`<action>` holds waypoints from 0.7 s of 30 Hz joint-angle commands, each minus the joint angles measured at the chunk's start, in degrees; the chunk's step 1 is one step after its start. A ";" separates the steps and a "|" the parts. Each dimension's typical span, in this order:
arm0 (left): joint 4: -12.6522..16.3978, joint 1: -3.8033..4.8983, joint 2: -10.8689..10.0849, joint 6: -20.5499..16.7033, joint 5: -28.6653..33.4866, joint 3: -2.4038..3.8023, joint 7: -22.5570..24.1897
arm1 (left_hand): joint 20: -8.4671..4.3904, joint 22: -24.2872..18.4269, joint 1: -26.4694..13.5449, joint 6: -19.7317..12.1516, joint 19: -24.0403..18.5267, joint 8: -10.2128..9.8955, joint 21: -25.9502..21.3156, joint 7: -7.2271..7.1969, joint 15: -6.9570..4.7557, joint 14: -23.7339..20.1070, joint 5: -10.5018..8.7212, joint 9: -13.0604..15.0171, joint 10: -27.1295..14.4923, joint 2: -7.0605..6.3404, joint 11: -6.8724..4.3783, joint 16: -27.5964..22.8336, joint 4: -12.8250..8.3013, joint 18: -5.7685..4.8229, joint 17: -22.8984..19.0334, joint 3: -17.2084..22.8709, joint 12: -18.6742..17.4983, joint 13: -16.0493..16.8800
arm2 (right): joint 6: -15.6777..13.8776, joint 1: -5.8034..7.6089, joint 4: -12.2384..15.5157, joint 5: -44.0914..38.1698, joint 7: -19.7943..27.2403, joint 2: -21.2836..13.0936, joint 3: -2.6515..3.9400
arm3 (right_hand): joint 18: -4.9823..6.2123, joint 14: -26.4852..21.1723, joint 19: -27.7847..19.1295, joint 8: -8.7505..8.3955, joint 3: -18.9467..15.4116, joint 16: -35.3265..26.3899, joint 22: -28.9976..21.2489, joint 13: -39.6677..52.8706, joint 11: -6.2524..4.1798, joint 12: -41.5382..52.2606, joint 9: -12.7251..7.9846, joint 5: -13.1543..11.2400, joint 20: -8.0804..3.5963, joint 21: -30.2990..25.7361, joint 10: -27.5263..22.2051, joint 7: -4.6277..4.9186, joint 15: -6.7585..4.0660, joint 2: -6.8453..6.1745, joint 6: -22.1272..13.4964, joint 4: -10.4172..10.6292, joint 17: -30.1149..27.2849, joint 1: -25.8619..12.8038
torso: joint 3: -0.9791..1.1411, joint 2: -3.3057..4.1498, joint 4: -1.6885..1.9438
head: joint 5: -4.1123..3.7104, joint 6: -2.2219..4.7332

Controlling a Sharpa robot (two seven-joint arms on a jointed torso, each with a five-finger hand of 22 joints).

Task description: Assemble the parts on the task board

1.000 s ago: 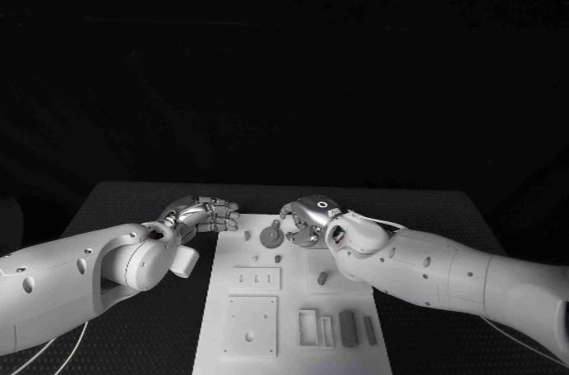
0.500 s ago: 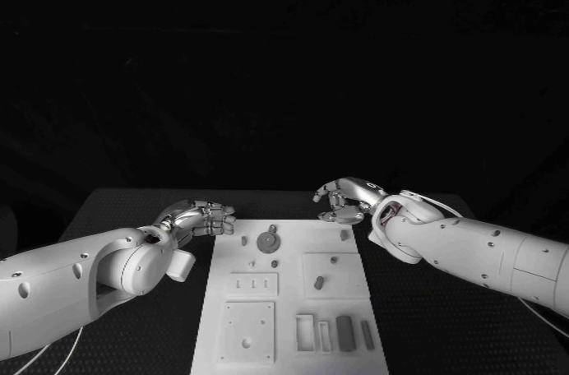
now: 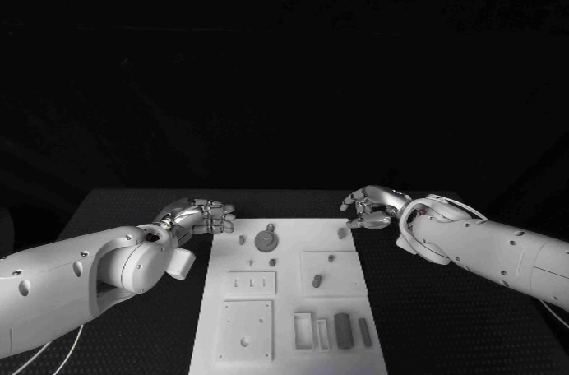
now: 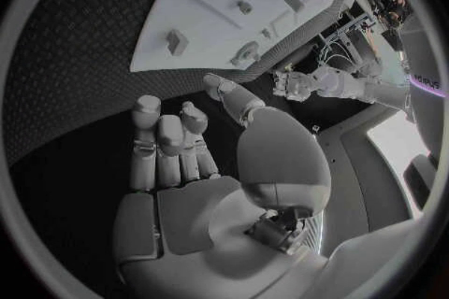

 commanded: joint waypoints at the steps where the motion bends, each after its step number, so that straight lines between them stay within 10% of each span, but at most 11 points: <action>1: 0.01 0.04 0.20 1.00 0.05 0.03 0.61 | 0.20 0.07 -0.73 0.18 0.27 -0.09 -0.34 0.15 0.43 0.09 0.07 -0.01 0.12 0.02 0.10 -0.30 -0.46 -0.24 0.11 0.04 -0.10 0.00 | 2.86 -0.54 -1.85 0.78 0.86 0.65 0.03 | 3.54 -0.61 -0.67 -0.40 -0.21 -0.39 1.08 -0.04 0.16 -0.36 -0.18 0.20 0.04 -0.33 -0.63 0.18 -0.07 -0.25 -0.75 -0.31 -0.10 0.27 | 0.00 0.06 0.00 | 0.15 -0.29; 21: -0.22 0.02 0.51 1.17 0.00 0.03 0.51 | 0.24 0.13 -0.83 -0.17 0.28 -0.29 -0.42 0.58 0.49 0.08 0.07 -0.11 -0.10 0.01 0.37 -0.45 -0.55 -0.23 0.24 0.07 -0.34 -0.06 | 3.70 -3.23 -7.28 0.79 1.11 4.31 0.04 | 3.54 -1.86 -1.73 -1.62 -0.79 -0.53 1.07 0.07 0.89 -0.45 -0.90 0.19 0.76 -0.75 -2.15 0.91 0.66 -0.89 -3.76 0.07 -0.07 -0.21 | -0.08 0.04 0.32 | 0.14 -1.00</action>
